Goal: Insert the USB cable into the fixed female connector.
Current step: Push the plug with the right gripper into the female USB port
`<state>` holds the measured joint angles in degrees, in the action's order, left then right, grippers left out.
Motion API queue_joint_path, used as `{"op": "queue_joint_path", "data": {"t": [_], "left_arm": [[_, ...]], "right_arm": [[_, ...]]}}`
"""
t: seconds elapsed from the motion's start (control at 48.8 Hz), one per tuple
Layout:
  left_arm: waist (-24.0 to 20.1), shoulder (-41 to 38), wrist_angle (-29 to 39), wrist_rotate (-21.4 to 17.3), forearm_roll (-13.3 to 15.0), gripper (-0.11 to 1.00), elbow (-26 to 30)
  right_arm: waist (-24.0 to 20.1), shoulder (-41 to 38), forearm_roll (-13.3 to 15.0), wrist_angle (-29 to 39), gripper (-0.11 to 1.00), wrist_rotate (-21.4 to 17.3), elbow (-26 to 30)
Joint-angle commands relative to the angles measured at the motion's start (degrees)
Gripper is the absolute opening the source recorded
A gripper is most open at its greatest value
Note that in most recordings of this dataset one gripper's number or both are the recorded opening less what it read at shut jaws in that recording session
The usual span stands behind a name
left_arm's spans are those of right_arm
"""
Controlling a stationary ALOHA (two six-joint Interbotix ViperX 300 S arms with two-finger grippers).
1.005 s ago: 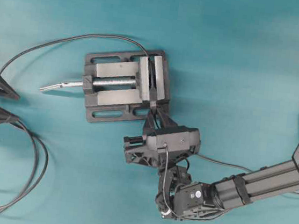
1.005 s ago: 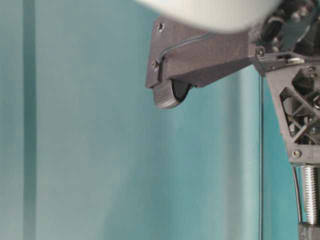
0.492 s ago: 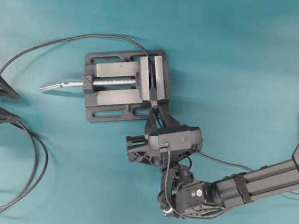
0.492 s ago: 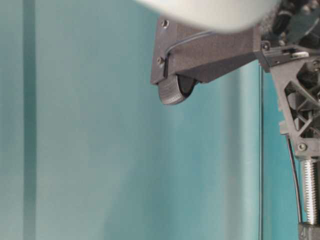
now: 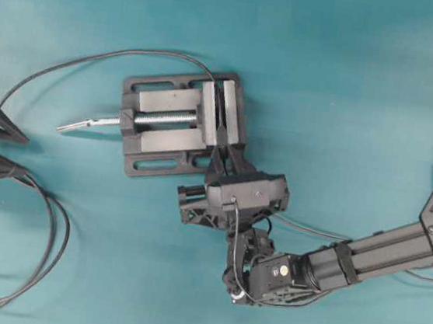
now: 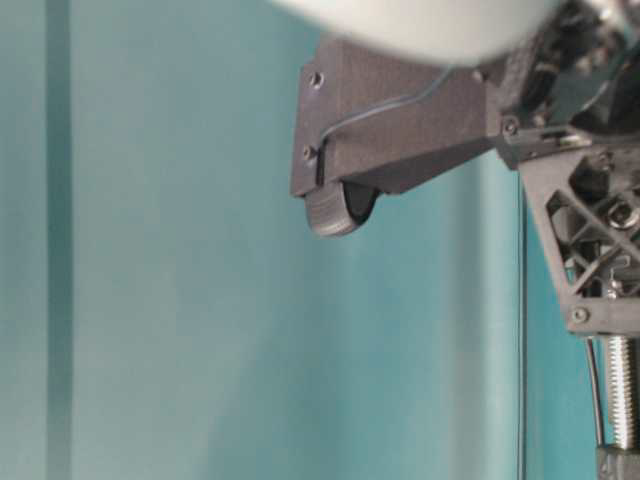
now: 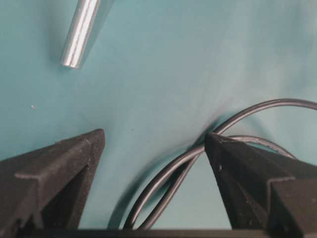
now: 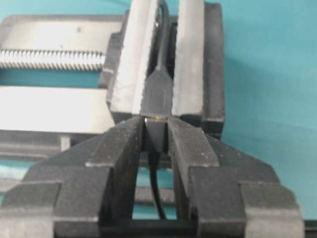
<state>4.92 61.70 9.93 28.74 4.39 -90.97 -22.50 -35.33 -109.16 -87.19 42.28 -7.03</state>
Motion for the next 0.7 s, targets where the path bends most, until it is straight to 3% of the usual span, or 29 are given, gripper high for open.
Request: {"op": "queue_joint_path", "data": {"t": [0.0,0.287,0.677], "left_arm": [[0.00,-0.26,-0.35,0.62,-0.18,1.00,0.62],[0.00,-0.26,-0.26,0.62,-0.26,1.00,0.62],[0.00,-0.26,-0.35,0.62,-0.26,1.00,0.62]], "right_arm": [[4.75,1.93,1.85,-0.44,0.21,0.44,1.41],[6.50,1.85,2.29,-0.35,0.21,2.72,1.41],[6.77,1.85,2.29,-0.26,0.21,2.81,1.14]]}}
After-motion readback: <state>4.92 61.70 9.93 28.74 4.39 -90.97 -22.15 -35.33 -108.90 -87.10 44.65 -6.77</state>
